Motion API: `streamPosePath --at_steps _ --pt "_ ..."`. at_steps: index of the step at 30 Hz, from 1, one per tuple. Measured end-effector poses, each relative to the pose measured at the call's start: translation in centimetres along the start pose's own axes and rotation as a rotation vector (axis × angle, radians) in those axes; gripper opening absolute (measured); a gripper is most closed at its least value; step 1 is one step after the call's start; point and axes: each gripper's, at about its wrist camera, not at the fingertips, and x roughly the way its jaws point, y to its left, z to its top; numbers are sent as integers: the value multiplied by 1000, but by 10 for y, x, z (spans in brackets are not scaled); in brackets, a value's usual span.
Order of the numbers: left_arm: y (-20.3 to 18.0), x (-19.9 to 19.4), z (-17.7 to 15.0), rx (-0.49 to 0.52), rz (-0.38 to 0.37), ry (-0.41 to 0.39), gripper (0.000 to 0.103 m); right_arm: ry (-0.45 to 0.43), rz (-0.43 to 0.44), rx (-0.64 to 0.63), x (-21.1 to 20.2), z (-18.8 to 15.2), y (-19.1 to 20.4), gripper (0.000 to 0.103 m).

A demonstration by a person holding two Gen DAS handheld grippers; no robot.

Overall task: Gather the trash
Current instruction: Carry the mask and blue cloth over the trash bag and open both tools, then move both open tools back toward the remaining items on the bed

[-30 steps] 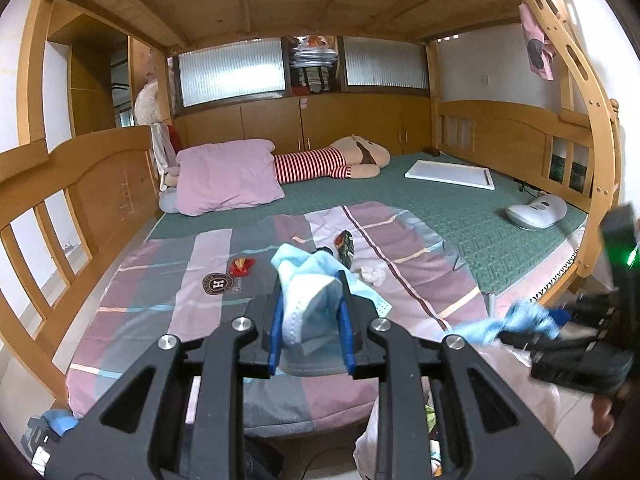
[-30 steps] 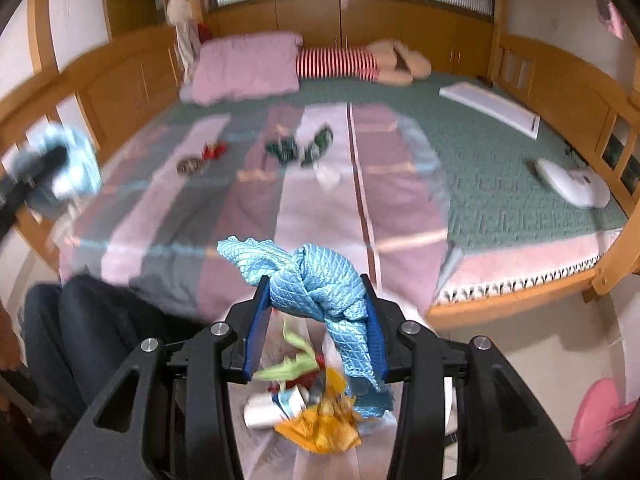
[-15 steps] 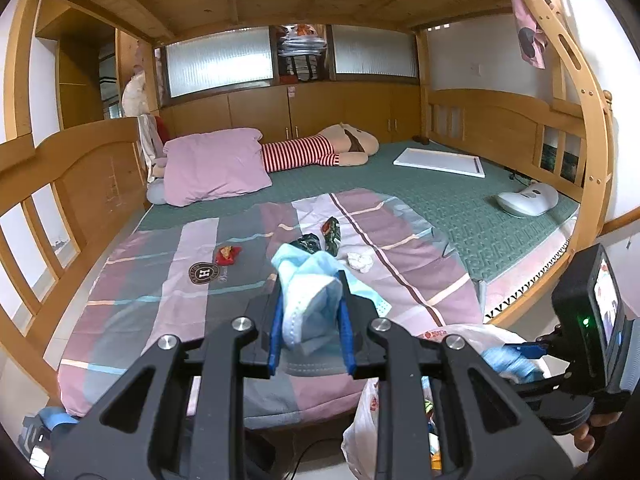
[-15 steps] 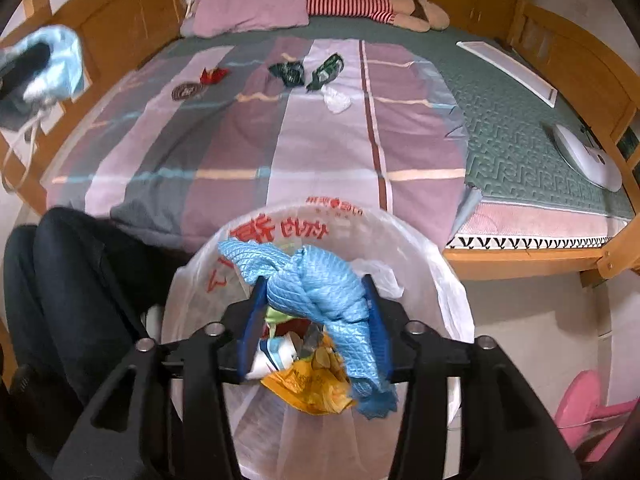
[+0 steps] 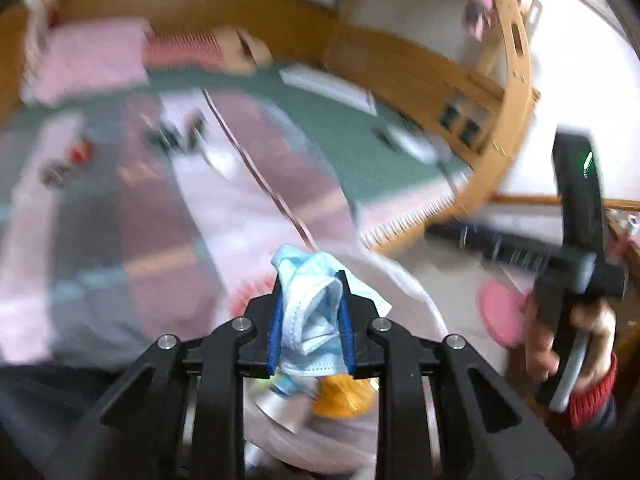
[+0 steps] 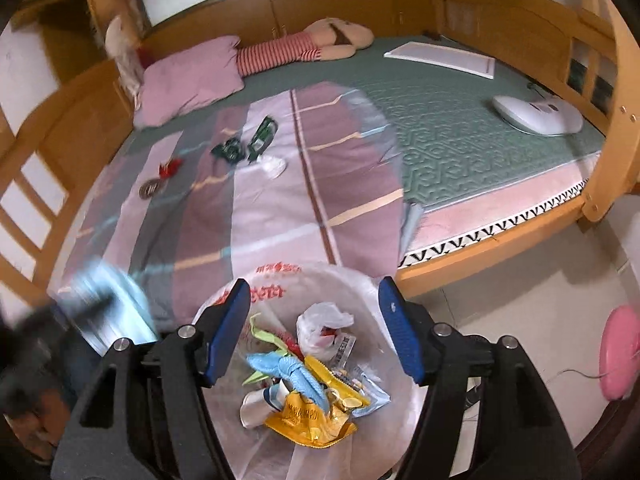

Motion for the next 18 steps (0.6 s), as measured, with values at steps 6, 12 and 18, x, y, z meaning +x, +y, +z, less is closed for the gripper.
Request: streamPosePath --at_steps 6,12,18 --pt "1 39 -16 10 -16 125 86 0 6 9 3 1 -1 66" --pt "23 35 -18 -85 48 78 90 53 14 13 24 -4 4 66" --pt "62 21 -11 -191 150 -11 92 91 -1 0 40 -4 18 66"
